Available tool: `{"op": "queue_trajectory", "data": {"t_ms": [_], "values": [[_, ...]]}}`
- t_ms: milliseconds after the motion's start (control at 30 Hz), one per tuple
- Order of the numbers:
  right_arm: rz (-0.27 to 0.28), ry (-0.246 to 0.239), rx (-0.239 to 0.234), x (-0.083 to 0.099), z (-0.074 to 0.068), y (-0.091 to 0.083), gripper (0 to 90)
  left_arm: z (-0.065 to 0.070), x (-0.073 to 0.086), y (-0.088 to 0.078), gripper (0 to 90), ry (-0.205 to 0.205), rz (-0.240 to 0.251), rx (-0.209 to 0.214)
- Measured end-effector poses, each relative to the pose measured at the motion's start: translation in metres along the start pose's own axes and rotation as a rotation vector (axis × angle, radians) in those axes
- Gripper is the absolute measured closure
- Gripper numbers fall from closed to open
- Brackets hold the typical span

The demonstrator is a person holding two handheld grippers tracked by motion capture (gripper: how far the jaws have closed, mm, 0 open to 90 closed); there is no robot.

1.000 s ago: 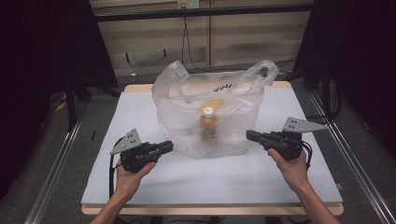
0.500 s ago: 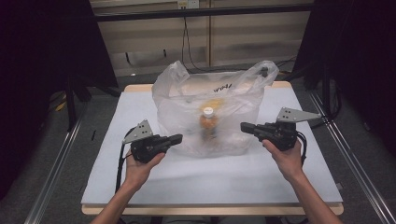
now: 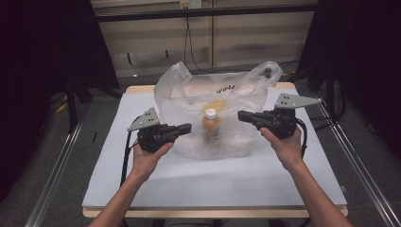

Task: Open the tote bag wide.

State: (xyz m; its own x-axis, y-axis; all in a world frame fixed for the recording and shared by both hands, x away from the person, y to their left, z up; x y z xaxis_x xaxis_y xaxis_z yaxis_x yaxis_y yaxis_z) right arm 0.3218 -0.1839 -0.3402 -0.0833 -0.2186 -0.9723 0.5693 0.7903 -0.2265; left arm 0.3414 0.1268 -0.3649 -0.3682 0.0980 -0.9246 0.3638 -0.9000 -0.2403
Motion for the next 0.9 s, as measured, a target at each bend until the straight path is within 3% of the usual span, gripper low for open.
{"op": "queue_trajectory", "data": {"t_ms": [467, 600, 900], "values": [[0.038, -0.026, -0.03, -0.031, 0.015, 0.017, 90.0, -0.003, -0.032, 0.01, 90.0, 0.019, 0.021, 0.021], [0.034, -0.035, -0.019, -0.042, 0.021, 0.022, 90.0, -0.006, -0.046, 0.015, 90.0, 0.052, 0.005, 0.021], [0.007, -0.032, 0.013, -0.054, 0.041, 0.031, 90.0, -0.008, -0.07, 0.019, 90.0, 0.041, 0.04, 0.042]]}}
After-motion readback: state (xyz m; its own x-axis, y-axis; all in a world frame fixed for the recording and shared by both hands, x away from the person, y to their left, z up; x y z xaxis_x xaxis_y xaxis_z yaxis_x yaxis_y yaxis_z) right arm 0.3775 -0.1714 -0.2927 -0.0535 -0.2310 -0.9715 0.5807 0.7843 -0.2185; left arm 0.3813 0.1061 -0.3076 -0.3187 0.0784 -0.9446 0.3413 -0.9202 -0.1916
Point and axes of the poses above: each handheld gripper's, and its own axes: y roughly forward along the jaws, x roughly out of its underside, z roughly to its right, the point moved 3 cm from there along y, roughly forward along the jaws, and after that the axes turned 11 degrees about -y, right-handed, at the moved point
